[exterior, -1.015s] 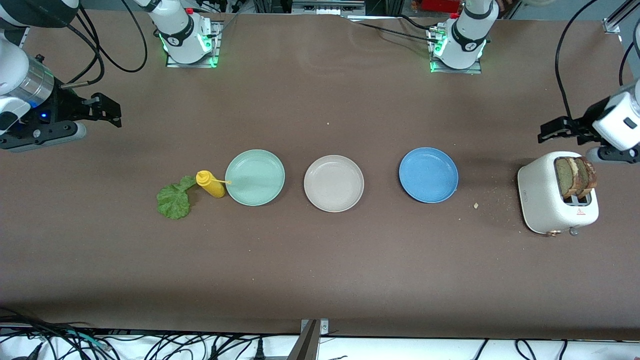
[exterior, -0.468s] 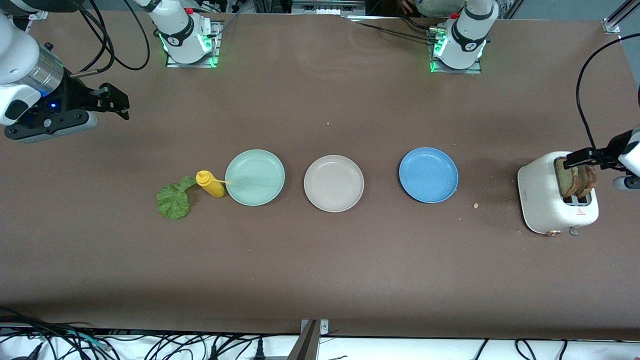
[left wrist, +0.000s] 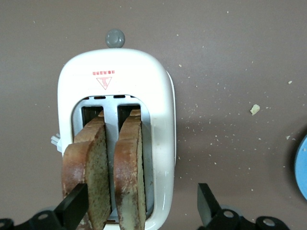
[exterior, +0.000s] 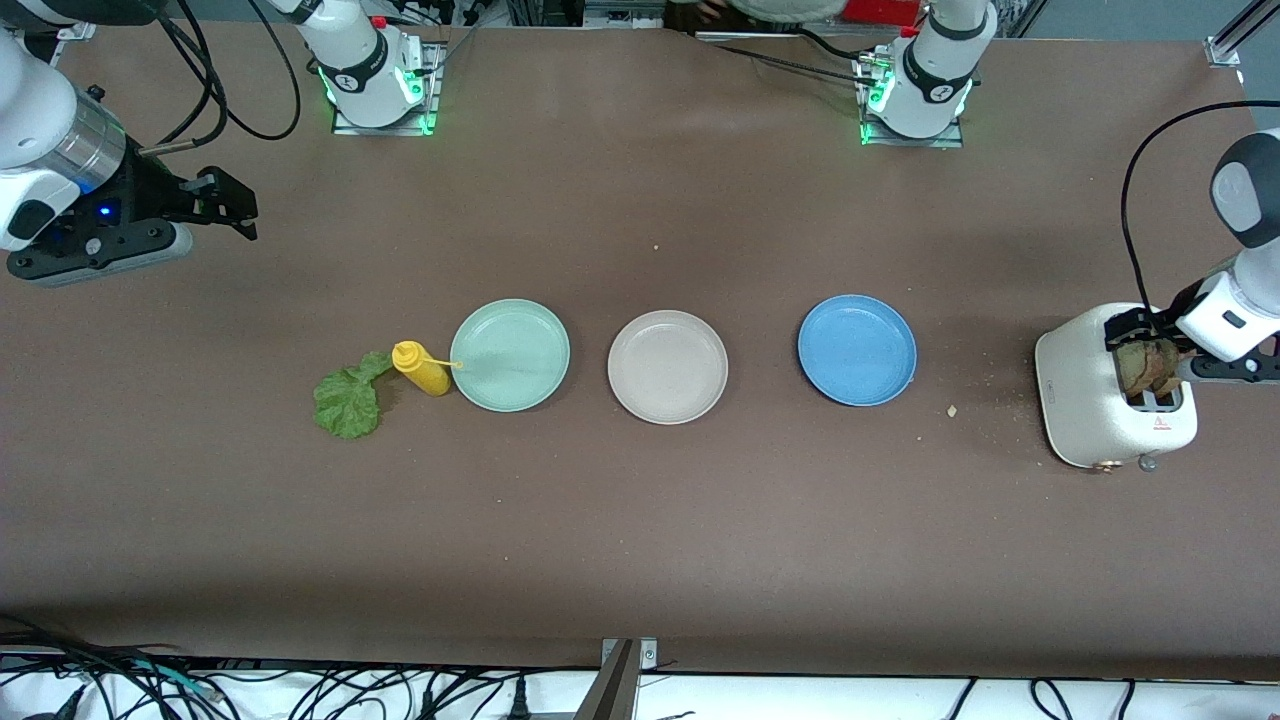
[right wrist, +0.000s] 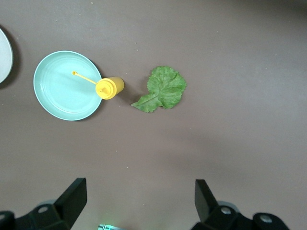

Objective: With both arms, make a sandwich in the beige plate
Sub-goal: 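Move the left gripper down onto a bread slice in the toaster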

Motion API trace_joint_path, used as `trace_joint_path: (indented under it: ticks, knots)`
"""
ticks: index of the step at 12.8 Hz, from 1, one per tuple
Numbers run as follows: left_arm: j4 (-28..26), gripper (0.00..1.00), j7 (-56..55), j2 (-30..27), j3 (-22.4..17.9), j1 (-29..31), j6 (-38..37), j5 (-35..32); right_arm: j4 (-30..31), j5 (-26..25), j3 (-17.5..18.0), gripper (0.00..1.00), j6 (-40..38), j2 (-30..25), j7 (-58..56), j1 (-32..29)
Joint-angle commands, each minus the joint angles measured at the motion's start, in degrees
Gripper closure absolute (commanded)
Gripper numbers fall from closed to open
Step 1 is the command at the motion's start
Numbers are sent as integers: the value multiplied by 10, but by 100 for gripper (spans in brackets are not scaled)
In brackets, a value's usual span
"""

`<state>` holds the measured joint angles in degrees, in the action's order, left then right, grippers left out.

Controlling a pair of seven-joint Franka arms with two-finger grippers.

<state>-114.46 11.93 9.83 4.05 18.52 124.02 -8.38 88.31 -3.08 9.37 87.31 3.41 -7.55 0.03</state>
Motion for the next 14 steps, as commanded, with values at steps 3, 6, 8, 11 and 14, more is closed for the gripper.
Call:
trace_joint_path:
  ticks: [3, 6, 8, 11, 14]
  knots:
    - [-29, 22, -1, -18, 9, 6, 16, -23, -7, 4, -1, 0, 0, -1, 4, -3]
    - [-28, 100, -1, -13, 7, 6, 14, -24, -7, 12, -1, 0, 0, 0, 4, -3]
    - [-24, 100, -2, -14, 5, 10, 12, -51, -7, 23, -2, 0, 1, 0, 4, -3]
    - [-18, 100, 0, -24, 5, 19, 8, -61, -7, 21, -2, 0, 0, -2, 3, -4]
    - [18, 100, 1, -44, 12, 15, -42, -61, -7, 23, -10, 0, 0, 0, 3, -4]
